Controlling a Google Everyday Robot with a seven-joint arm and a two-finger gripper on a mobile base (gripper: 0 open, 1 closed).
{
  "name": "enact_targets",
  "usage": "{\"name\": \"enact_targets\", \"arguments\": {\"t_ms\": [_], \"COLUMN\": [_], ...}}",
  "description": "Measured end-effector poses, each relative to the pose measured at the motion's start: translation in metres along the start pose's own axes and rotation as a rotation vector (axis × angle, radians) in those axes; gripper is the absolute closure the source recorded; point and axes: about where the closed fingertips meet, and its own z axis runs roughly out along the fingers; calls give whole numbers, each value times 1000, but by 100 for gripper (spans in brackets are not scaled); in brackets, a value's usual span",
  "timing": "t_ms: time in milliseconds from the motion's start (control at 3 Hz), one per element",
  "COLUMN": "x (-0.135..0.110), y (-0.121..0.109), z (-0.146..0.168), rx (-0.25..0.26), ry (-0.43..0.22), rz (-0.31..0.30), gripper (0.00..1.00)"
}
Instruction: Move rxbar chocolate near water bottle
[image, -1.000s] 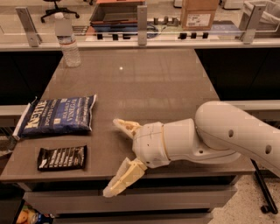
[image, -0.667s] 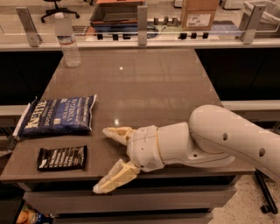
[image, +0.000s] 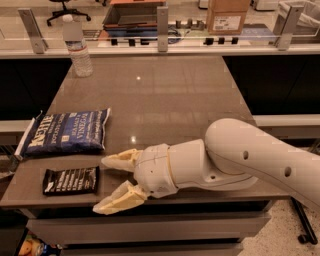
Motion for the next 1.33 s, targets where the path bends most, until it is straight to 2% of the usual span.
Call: {"name": "enact_targets", "arguments": {"t_ms": [333,667,1333], "x": [-8,-15,-18], "y": [-1,-3,-14], "z": [9,19,39], "rx": [-21,-42,-84], "ry": [0,-2,-30], "rz": [-10,-19,-28], "gripper": [19,18,40]}}
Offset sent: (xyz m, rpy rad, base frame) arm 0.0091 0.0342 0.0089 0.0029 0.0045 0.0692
